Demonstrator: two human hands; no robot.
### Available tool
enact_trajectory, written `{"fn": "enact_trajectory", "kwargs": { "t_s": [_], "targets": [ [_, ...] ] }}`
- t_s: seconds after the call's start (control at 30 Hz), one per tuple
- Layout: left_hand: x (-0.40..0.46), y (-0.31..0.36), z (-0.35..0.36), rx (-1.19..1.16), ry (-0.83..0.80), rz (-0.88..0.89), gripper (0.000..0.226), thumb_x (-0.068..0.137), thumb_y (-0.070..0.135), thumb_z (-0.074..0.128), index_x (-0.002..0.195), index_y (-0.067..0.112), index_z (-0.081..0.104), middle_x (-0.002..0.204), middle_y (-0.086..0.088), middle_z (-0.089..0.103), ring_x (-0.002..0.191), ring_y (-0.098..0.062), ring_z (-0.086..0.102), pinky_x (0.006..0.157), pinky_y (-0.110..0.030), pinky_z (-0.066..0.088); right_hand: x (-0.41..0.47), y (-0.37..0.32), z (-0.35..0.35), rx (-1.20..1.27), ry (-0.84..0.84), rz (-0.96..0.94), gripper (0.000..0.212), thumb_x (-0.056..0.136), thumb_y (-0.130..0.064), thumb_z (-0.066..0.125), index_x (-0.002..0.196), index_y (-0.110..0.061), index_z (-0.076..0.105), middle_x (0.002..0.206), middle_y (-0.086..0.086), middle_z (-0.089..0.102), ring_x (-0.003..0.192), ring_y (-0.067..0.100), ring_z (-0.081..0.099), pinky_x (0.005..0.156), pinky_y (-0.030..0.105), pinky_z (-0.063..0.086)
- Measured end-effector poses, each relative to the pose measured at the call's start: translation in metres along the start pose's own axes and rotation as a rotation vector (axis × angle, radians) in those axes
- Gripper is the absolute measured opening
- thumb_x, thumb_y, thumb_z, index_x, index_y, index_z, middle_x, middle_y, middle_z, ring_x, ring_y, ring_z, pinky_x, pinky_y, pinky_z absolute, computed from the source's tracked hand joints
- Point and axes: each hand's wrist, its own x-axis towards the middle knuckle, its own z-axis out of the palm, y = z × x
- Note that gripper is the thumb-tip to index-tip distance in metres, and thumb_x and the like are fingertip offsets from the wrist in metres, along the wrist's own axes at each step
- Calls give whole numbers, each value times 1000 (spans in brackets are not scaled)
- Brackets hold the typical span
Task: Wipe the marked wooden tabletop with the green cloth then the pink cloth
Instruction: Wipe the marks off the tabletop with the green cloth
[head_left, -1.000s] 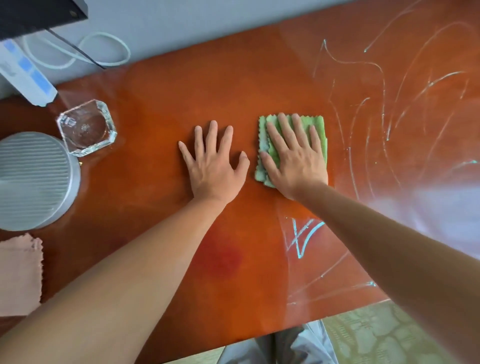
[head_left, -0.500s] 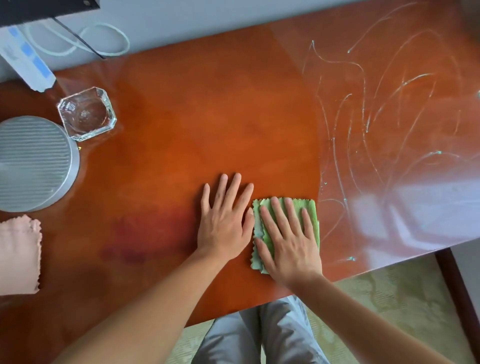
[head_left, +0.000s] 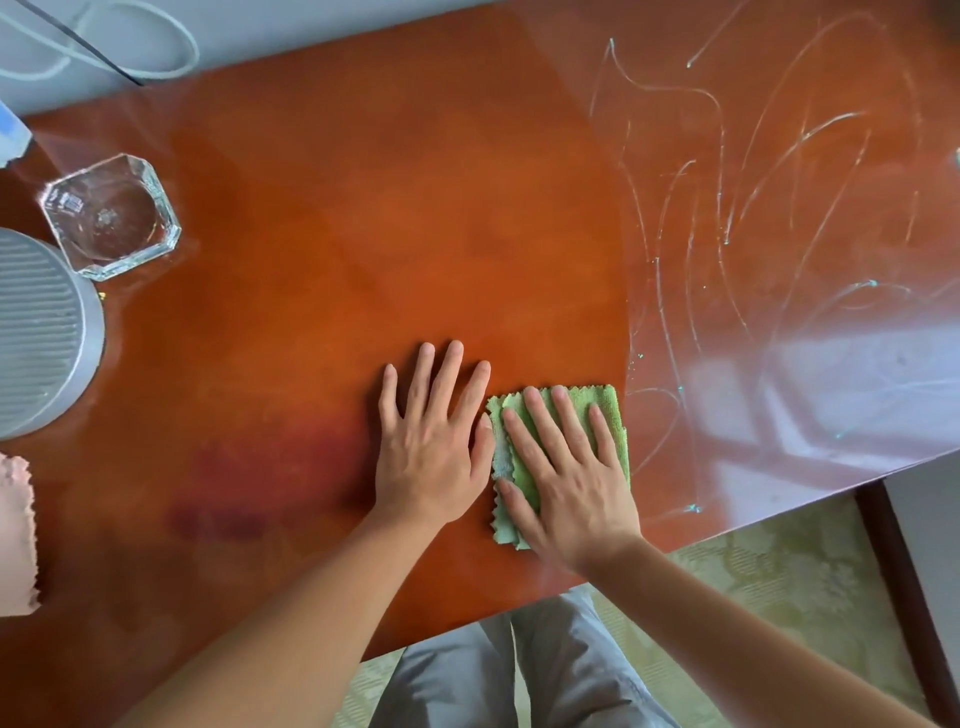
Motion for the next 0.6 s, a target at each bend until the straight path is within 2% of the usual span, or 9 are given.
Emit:
{"fn": "enact_trajectory", "kwargs": {
  "t_s": [0.2,0.4,0.53,0.6],
  "targets": [
    [0,1,-1,-15,23,-12,55,101,39,35,153,22,44,164,-9,32,153,-34,24,122,-61,15,7,22,-3,-7,-1,-78,69,104,-58,30,162,-23,22,170,4,15,158,27,5,127,53,7],
    [-2,1,-1,11,10,-32,54,102,40,35,154,24,42,165,-8,31,154,-32,22,123,-60,15,34,54,-8,-17,20,-13,68,105,-60,23,163,-25,20,171,3,13,158,26,3,127,51,5],
    [0,2,-1,15,18,-28,54,102,39,35,153,24,43,165,-8,31,154,-32,22,123,-60,15,74,73,-18,32,55,101,68,103,-59,23,162,-26,23,170,2,17,158,25,7,126,52,8],
    [-1,3,1,6,27,-29,54,102,39,35,153,24,43,164,-8,32,154,-32,23,123,-60,15,95,81,-23,45,45,137,69,102,-60,22,162,-26,22,170,1,15,158,25,5,127,51,5]
  ]
}}
